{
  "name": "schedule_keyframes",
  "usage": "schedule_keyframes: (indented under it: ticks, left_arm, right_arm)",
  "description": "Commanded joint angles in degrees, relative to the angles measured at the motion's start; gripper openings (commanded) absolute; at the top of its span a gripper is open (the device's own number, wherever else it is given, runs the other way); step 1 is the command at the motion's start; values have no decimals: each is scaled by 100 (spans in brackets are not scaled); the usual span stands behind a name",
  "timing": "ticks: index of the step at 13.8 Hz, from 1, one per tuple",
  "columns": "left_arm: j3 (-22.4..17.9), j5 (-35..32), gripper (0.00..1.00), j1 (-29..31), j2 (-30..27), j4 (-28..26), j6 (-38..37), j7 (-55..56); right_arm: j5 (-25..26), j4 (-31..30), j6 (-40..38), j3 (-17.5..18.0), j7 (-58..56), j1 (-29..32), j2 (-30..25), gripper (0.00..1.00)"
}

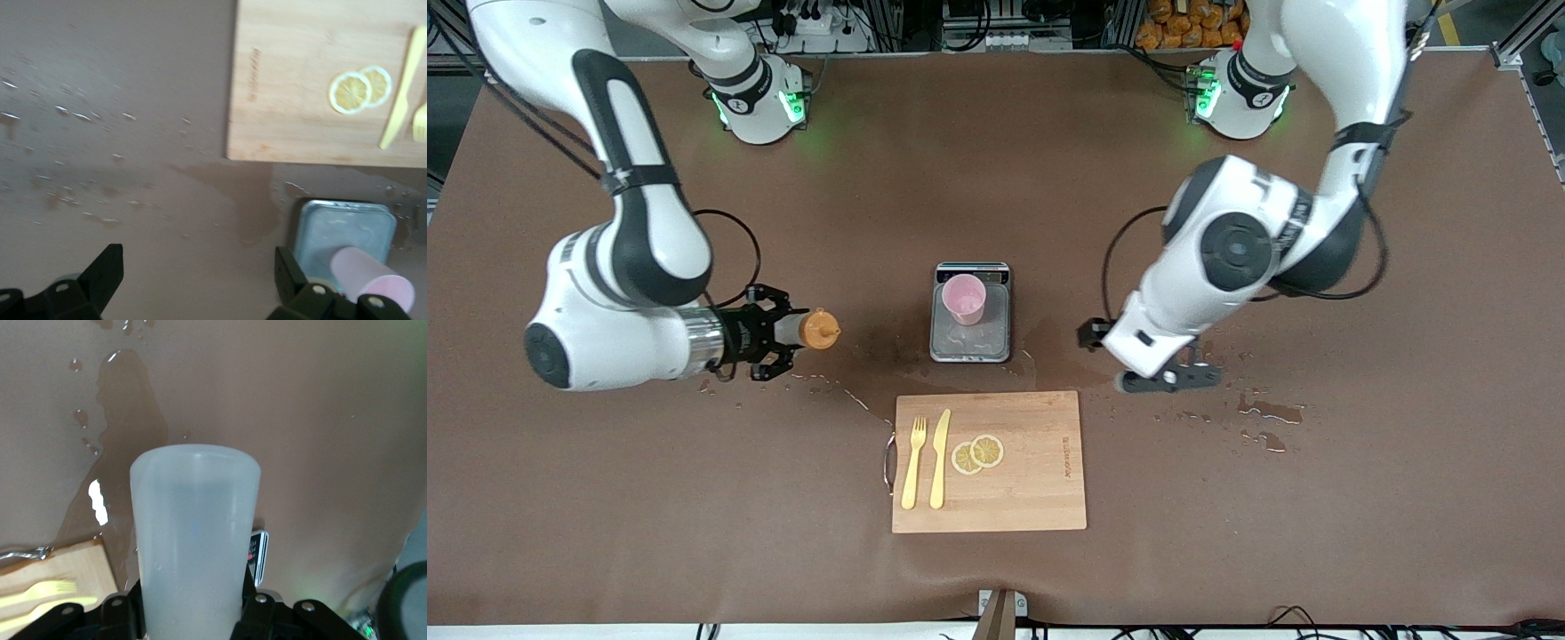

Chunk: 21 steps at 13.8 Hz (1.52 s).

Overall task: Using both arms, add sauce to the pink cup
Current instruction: 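Raise the left gripper away while the right gripper carries the bottle toward the cup, then tilt the sauce bottle nozzle over the pink cup with the right gripper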

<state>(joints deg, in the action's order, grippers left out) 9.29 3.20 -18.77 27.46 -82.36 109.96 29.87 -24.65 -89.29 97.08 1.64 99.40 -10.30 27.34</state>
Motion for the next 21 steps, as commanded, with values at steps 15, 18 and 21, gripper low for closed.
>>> schedule_keyframes:
  ticks: [15,18,21]
  left_arm:
    - [-541,-144,100,884,-2789,-2267,-683,-2521]
    - [-630,-530,100,919,-2992,-2057,-1414,-2521]
    - [-639,-583,100,937,-2957,-1574,-1933,-2530]
  right_arm:
    - [2639,-168,-549,-41,3110,-1896,-98,50]
    - [3034,-142,-751,-41,3506,-2203,16,50]
    - [3316,52,-1085,-41,3674,-2397,253,50]
